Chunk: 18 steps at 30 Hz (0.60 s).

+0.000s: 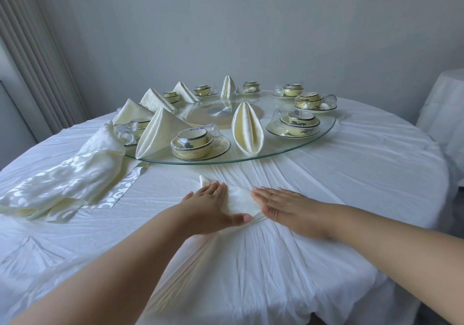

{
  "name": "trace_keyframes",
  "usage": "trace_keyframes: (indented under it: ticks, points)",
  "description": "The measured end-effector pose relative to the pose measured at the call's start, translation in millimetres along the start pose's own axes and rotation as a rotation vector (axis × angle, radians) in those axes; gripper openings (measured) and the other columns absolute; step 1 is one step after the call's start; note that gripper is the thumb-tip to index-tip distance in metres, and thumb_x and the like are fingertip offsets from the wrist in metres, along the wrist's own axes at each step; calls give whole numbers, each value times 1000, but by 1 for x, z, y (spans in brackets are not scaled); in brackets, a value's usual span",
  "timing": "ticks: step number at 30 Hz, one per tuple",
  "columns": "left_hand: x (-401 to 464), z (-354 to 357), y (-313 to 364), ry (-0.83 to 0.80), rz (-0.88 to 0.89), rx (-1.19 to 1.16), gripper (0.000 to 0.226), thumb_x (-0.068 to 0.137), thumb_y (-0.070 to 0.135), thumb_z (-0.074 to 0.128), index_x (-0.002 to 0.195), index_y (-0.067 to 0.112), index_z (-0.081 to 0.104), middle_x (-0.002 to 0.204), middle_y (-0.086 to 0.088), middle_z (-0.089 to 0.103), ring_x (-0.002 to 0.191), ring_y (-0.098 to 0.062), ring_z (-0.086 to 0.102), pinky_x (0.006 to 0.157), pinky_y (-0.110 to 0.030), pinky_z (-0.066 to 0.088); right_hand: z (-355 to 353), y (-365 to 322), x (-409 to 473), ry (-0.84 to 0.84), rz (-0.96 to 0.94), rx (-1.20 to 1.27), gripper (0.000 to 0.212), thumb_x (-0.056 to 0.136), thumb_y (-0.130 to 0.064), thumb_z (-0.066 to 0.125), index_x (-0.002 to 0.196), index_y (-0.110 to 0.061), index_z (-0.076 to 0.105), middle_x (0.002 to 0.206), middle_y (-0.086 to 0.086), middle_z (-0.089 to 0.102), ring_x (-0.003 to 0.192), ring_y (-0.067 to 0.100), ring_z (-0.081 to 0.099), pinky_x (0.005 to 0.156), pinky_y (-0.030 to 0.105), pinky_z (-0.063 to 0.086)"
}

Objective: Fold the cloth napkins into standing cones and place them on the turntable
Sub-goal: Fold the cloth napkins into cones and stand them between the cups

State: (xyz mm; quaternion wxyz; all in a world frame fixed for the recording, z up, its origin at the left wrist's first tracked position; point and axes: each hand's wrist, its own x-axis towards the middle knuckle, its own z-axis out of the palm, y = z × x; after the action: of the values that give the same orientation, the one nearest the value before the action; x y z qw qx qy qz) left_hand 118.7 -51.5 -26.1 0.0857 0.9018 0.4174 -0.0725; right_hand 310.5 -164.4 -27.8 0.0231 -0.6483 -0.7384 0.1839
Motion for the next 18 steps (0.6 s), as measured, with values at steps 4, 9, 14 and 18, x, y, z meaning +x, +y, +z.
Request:
trace_keyframes:
  ticks: [4, 9, 14, 18]
  points:
    - [0, 0, -4, -5, 7, 10, 115, 70, 87, 36, 153, 19, -5, 161, 4, -9, 147, -10, -12, 120, -43, -2, 1, -1, -2, -3, -3, -67, 86, 75, -70, -6, 152, -30, -7, 156, -20, -16, 138, -10, -20, 117, 23, -11]
    - [3, -3, -17, -62, -61, -21, 133, 55, 93, 39, 152, 18, -11, 160, 2, -17, 146, -11, -16, 117, -48, -10, 2, 0, -2, -8, -12, -103, 94, 67, -75, -11, 151, -31, -11, 155, -21, -19, 138, -8, -23, 117, 24, -12]
    - [2, -7, -21, -116, -41, 5, 135, 51, 94, 41, 151, 21, -14, 159, 3, -18, 145, -9, -18, 117, -46, -13, -11, -7, -2, -90, 25, -128, 85, 77, -69, -3, 152, -28, -5, 158, -16, -15, 139, -7, -20, 117, 27, -13]
    - [3, -5, -21, -106, -40, 24, 136, 51, 95, 38, 151, 20, -15, 159, 4, -19, 144, -7, -20, 117, -45, -14, -32, -30, 14, -11, -17, -187, 73, 92, -59, 4, 154, -21, 1, 159, -11, -11, 142, -1, -19, 119, 36, -12]
